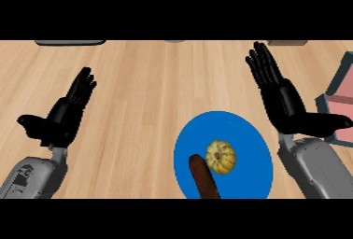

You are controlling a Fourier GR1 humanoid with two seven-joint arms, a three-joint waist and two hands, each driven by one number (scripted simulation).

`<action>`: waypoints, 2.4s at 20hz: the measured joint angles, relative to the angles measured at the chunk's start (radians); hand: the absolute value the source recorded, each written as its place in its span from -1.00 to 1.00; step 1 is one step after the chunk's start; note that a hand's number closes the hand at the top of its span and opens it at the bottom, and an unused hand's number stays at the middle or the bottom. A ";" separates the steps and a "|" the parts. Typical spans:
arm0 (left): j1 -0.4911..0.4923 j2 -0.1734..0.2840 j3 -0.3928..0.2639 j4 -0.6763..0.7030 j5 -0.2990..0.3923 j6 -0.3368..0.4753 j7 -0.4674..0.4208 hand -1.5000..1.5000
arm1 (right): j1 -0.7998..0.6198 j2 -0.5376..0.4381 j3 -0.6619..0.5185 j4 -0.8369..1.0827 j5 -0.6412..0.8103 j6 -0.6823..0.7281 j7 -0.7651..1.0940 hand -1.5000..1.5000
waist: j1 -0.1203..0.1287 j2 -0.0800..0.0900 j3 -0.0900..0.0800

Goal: Pick the squash from the plate and place it in the cardboard box

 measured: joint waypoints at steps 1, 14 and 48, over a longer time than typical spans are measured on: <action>-0.006 0.006 0.001 0.007 -0.010 -0.003 -0.005 0.00 | -0.011 0.000 0.009 -0.005 0.019 -0.011 0.014 -1.00 | -0.004 -0.002 -0.007; -0.008 0.127 -0.060 -0.013 -0.113 -0.107 -0.050 0.00 | -0.310 -0.431 0.267 -0.251 0.538 0.129 0.496 -1.00 | -0.051 -0.040 -0.042; 0.009 0.115 -0.040 -0.056 -0.137 -0.154 -0.052 0.00 | -0.618 0.080 0.876 -0.110 0.495 0.804 1.335 -1.00 | -0.027 -0.026 -0.037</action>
